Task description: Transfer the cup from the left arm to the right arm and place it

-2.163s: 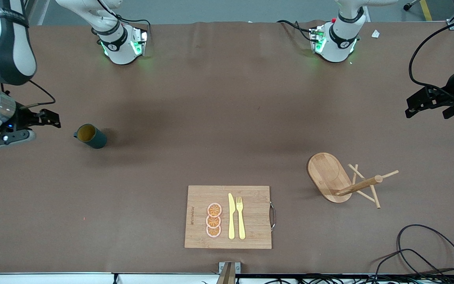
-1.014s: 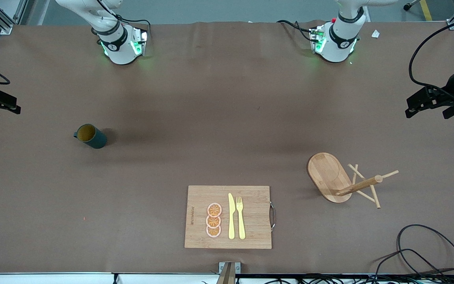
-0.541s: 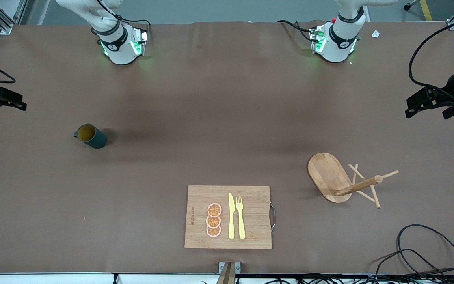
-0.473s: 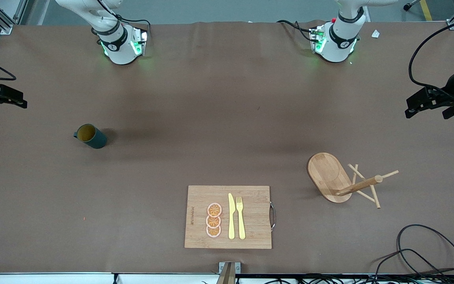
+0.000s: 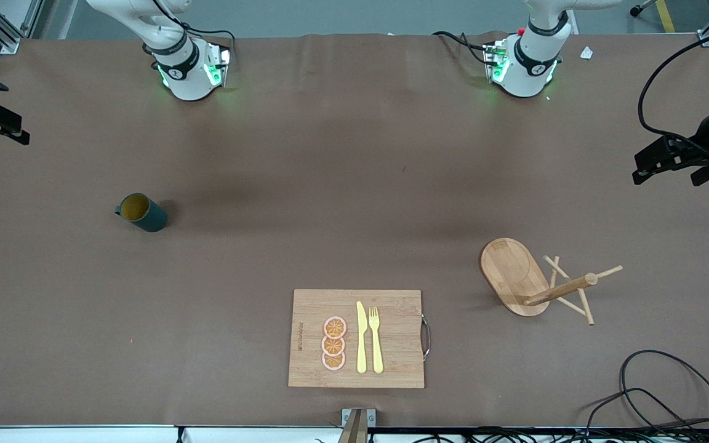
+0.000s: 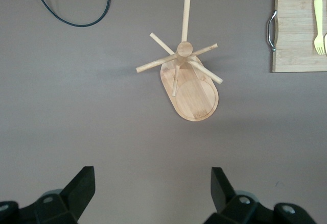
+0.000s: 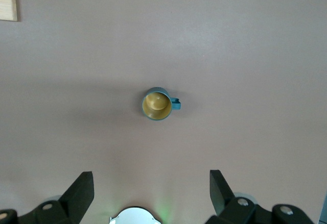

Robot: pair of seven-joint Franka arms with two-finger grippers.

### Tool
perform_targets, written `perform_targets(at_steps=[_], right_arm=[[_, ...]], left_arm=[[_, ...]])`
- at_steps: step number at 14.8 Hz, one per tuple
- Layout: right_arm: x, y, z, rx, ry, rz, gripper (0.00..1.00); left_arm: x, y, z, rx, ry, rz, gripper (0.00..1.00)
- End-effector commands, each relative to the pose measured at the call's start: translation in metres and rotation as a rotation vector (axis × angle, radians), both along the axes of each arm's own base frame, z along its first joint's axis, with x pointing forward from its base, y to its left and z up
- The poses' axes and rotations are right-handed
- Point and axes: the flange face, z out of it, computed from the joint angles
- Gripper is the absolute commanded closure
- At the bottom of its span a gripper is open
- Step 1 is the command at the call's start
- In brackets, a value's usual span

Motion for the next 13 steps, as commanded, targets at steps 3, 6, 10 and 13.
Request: perform_targets(at_steps=[3,6,10,13], right_arm=[[-0.012,-0.003,0.01,0.02,-0.021,-0.016,0.0],[-0.012,0.001,0.011,0.02,-0.023,-0.008,0.0],[-0.012,0.005,0.011,0.02,-0.023,0.0,0.0],[-0.012,0.012,0.012,0.016,-0.023,0.015,0.0]], left_arm=[[0.003,0.001,0.003,-0.001,-0.005,-0.006,0.0],[0.003,0.001,0.003,-0.001,-0.007,-0.004,0.0],[0.005,0.001,0.001,-0.001,-0.002,-0.001,0.0],[0.005,0.001,0.001,-0.001,-0.004,-0.001,0.0]])
